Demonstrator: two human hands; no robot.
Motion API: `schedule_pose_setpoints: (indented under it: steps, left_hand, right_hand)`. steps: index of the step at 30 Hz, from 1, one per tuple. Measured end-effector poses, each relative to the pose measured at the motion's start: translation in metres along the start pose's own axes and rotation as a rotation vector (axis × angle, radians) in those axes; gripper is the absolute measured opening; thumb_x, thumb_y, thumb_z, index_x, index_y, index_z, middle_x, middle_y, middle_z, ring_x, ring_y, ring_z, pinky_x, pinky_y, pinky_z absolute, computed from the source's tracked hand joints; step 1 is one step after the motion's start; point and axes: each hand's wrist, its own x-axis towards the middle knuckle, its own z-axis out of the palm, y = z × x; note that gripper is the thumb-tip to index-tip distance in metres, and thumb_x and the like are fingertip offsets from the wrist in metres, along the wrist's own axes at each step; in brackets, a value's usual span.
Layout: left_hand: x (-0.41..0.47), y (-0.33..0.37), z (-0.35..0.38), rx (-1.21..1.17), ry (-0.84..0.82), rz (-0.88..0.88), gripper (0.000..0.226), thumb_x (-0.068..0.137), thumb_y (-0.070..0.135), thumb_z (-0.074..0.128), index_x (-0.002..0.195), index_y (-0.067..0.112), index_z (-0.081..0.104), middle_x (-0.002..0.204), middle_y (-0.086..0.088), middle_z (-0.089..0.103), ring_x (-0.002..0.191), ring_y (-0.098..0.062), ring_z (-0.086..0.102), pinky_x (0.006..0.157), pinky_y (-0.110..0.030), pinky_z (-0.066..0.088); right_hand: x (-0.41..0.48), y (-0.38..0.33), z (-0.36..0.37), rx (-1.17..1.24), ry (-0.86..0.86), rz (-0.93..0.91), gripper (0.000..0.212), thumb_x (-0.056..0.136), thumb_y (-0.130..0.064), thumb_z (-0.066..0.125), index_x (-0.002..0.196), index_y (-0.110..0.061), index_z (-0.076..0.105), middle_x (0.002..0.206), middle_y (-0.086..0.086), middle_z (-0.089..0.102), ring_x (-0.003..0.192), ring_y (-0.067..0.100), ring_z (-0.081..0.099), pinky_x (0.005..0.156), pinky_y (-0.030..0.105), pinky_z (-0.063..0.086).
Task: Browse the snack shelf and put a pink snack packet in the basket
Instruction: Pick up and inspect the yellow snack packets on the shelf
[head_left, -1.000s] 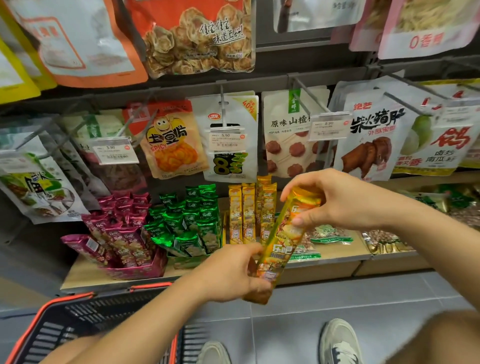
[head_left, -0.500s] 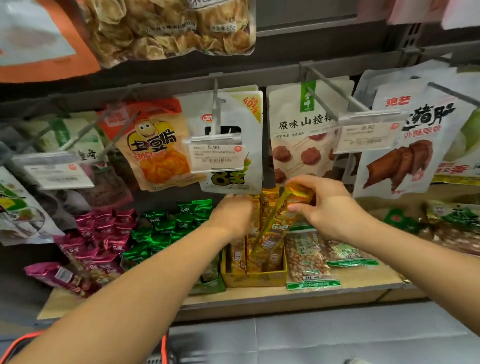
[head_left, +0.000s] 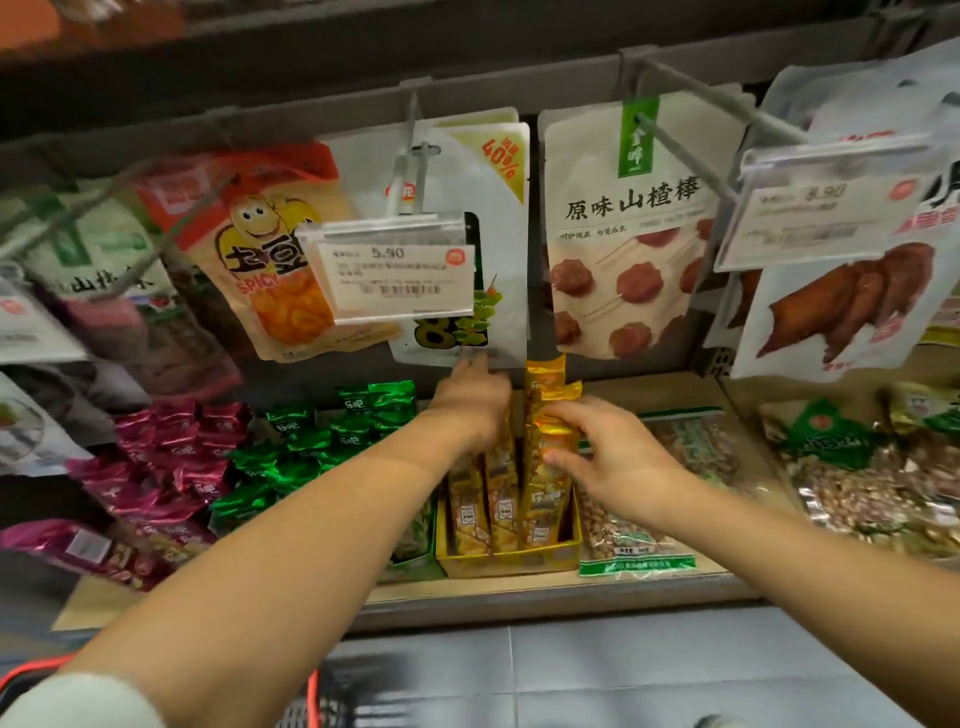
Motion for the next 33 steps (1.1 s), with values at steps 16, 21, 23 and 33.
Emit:
schedule_pose_setpoints:
  steps: [16,21,23,33]
  left_hand:
    - [-0.131,-0.020,-0.054,-0.100,0.414,0.244,0.040,0.086,0.033,0.067,0.117,0.022,0.044,0.106,-0.002,0.057,0.092,-0.026,0.059,0.073,-0.037,0.047]
    - [-0.169,-0.028,-0.060,-0.101,0.453,0.286,0.039,0.082,0.033,0.072,0.112,0.023,0.050,0.100,0.000,0.059,0.082,-0.023,0.062,0.066,-0.033,0.048]
    - [-0.178,-0.032,-0.060,-0.119,0.457,0.293,0.038,0.082,0.034,0.073,0.111,0.023,0.050,0.102,-0.001,0.061,0.082,-0.024,0.062,0.064,-0.033,0.050]
    - [-0.186,-0.030,-0.048,-0.273,0.439,0.279,0.039,0.081,0.028,0.075,0.110,0.028,0.049,0.105,0.004,0.058,0.081,-0.020,0.059,0.068,-0.031,0.048]
  right_hand:
    - [0.017,-0.024,0.007,-0.253,0.156,-0.192,0.038,0.090,-0.027,0.065,0.127,-0.025,0.060,0.126,-0.001,0.062,0.120,0.022,0.051,0.098,0.037,0.040]
    - [0.029,-0.023,0.018,-0.371,0.203,-0.274,0.035,0.093,-0.035,0.059,0.127,-0.026,0.062,0.126,-0.010,0.064,0.127,0.017,0.042,0.095,0.036,0.026]
    - [0.030,-0.024,0.021,-0.299,0.270,-0.290,0.032,0.091,-0.031,0.063,0.120,-0.019,0.067,0.120,-0.004,0.068,0.123,0.022,0.048,0.093,0.037,0.026]
    - [0.043,-0.010,0.028,-0.436,0.225,-0.203,0.036,0.089,-0.014,0.061,0.125,-0.013,0.054,0.126,0.008,0.058,0.116,0.030,0.054,0.091,0.040,0.042]
